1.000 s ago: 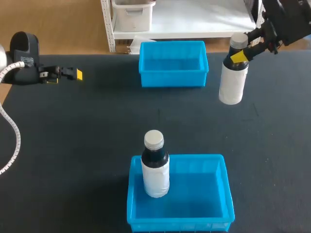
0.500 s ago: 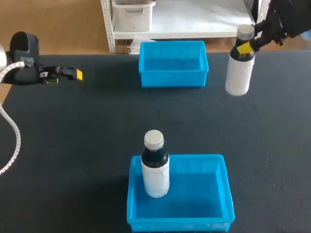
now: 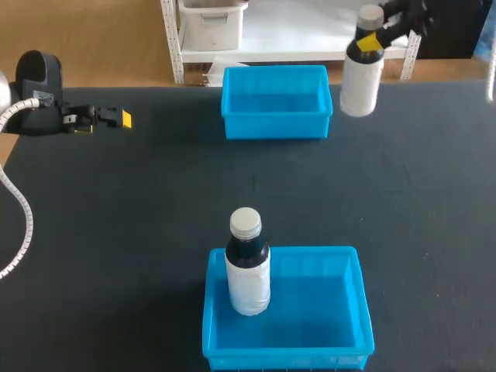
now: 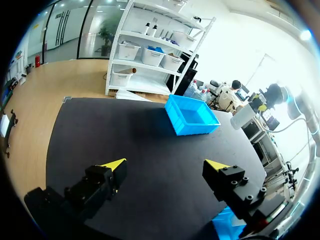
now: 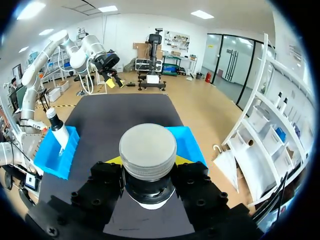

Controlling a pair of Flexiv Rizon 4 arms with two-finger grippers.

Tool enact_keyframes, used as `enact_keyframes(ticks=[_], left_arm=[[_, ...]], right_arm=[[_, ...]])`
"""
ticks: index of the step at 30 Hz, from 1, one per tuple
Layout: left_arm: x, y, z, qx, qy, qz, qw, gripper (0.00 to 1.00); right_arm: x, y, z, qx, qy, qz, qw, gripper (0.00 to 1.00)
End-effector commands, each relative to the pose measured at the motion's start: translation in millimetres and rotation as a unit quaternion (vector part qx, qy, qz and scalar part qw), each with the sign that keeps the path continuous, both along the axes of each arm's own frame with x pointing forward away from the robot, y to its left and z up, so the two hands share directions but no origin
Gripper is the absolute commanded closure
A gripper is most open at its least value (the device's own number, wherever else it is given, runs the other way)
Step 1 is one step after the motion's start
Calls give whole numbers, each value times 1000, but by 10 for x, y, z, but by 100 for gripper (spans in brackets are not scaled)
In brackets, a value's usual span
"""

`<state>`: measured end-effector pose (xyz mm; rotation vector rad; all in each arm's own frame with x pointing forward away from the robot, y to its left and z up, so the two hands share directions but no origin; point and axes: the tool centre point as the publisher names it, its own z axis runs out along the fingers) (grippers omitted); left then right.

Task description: Pick up the bottle, and place it in the far bin if it is heavy, or in the near bin if it is light.

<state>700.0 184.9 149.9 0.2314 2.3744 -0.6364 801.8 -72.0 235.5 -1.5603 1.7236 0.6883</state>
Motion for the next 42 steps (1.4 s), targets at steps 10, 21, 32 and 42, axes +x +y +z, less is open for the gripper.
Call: enact_keyframes(ticks=[10,21,32,42], left_arm=[[0,0,0,0,0,0,1000,0],[0,0,0,0,0,0,1000,0],[0,0,0,0,0,0,1000,0],[0,0,0,0,0,0,1000,0]], right_arm=[[574,433,11,3,21,58,998,100],[841,973,-59,11,25,71,997,100],[1095,1464,-289,37,44,81,995,100],[1161,1737,-488,36,61,102,992,100]])
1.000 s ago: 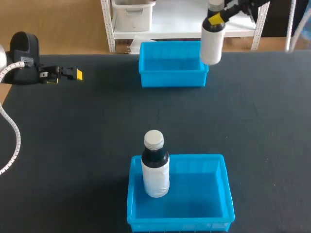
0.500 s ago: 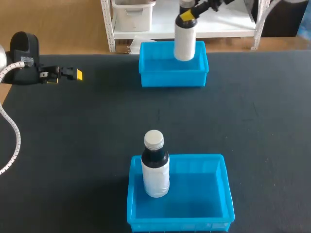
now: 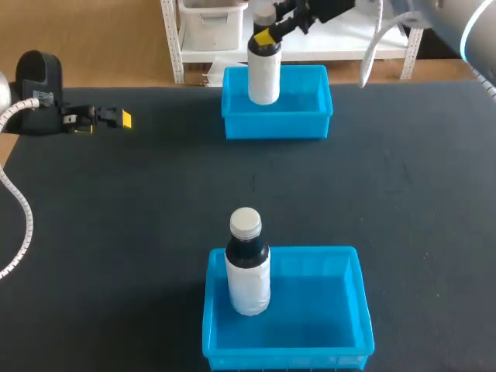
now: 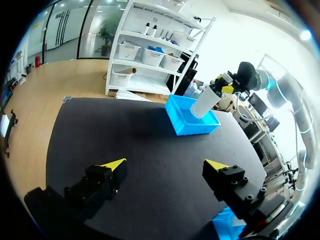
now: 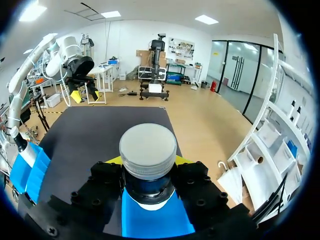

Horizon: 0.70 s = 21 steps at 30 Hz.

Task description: Pick up the bottle, and place it in the far bin if it is heavy, or in the near bin if it is light.

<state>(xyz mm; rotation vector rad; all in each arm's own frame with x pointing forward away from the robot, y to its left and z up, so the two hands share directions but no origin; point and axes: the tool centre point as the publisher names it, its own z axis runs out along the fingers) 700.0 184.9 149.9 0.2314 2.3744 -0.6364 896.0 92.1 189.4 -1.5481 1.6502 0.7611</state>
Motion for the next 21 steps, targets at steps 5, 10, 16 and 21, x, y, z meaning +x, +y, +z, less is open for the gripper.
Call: enact_keyframes(ticks=[5,10,16,21], left_arm=[[0,0,0,0,0,0,1000,0],[0,0,0,0,0,0,1000,0],[0,0,0,0,0,0,1000,0],[0,0,0,0,0,0,1000,0]], right_arm=[[252,147,-122,-2,66,89,994,100],[275,184,-213,0,74,91,993,100],[315,216,-321,5,80,92,993,100],[351,215,-384,13,91,87,992,100]])
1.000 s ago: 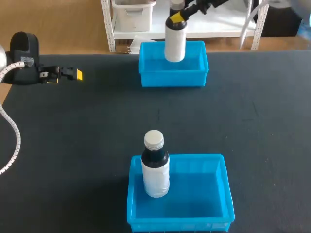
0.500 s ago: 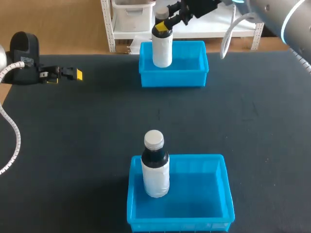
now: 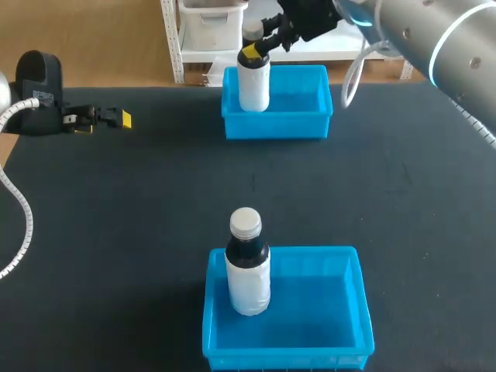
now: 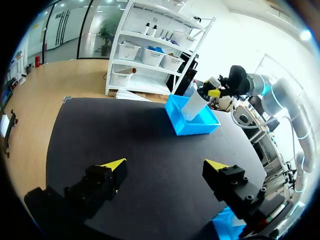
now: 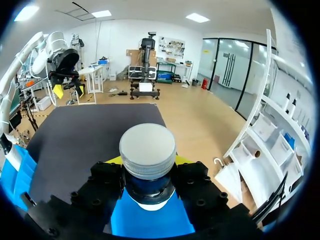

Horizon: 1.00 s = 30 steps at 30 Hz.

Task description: Pick up the bottle, and place it in the far bin if it is heavy, or in the near bin if it is light.

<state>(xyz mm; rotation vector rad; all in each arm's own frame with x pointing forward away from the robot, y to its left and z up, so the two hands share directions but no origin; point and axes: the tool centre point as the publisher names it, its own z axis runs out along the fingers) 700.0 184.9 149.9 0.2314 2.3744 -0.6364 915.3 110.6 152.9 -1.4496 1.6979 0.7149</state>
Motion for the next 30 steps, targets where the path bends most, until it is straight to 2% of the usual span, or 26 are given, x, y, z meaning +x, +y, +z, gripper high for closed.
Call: enact_keyframes(ticks=[1,25,29,30], left_arm=[[0,0,0,0,0,0,1000,0],[0,0,0,0,0,0,1000,0],[0,0,0,0,0,0,1000,0],[0,0,0,0,0,0,1000,0]], right_arm=[[160,30,-28,13,95,135,986,100],[214,83,-225,16,121,135,983,100],[222,88,-248,15,125,136,983,68],[224,89,-252,15,126,135,983,62]])
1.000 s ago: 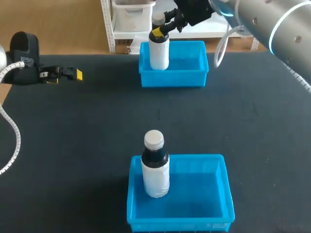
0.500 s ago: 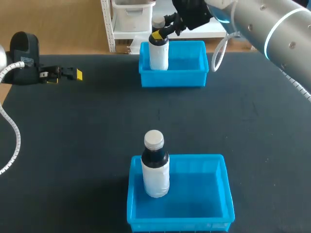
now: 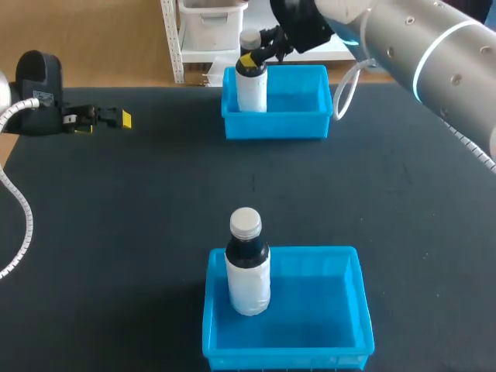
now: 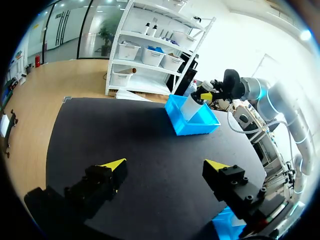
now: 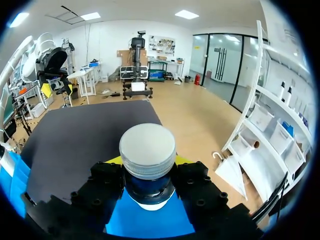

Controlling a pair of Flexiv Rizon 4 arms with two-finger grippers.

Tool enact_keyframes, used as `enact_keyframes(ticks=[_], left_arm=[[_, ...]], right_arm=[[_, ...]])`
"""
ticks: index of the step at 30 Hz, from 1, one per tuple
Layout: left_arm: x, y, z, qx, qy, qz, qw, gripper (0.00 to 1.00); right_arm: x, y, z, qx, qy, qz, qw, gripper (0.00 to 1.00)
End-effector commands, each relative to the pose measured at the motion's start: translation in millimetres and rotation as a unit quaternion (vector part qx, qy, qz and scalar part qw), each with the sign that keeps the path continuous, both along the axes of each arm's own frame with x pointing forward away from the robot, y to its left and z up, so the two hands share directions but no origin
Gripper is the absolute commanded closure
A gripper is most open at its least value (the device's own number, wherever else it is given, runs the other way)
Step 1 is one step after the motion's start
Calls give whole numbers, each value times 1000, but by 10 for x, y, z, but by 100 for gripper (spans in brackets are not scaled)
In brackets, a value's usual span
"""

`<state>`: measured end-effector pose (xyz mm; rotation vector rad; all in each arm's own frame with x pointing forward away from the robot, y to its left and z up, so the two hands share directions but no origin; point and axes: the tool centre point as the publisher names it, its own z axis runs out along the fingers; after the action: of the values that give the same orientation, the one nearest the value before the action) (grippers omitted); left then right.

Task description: Pick up the bottle, and place it in the far bin if it is heavy, or in the near bin if it is light.

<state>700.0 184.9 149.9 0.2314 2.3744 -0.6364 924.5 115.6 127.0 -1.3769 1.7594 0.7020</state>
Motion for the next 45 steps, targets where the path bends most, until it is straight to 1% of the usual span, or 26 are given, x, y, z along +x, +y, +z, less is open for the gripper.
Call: enact_keyframes(ticks=[1,5,7,8,14,17,20,26,32,40,42,45], left_arm=[[0,0,0,0,0,0,1000,0],[0,0,0,0,0,0,1000,0],[0,0,0,0,0,0,1000,0],[0,0,0,0,0,0,1000,0],[0,0,0,0,0,0,1000,0],[0,0,0,0,0,0,1000,0],[0,0,0,0,0,0,1000,0],[0,0,0,0,0,0,1000,0],[0,0,0,0,0,0,1000,0],[0,0,0,0,0,0,1000,0],[0,0,0,0,0,0,1000,0],[0,0,0,0,0,0,1000,0]], right_arm=[[135,38,4,20,112,170,979,59],[142,33,-5,19,114,169,979,49],[145,33,-7,18,115,169,979,12],[147,34,-8,18,115,170,979,0],[151,28,-8,15,119,167,979,0],[144,-32,-3,12,126,158,979,0],[107,-163,3,-4,127,142,982,0],[-3,-580,29,-27,136,107,985,0],[-218,-990,165,-44,135,80,987,0],[-607,-1438,334,-48,131,55,989,0],[-705,-1557,349,-48,134,51,989,0],[-806,-1699,334,-39,149,49,987,0]])
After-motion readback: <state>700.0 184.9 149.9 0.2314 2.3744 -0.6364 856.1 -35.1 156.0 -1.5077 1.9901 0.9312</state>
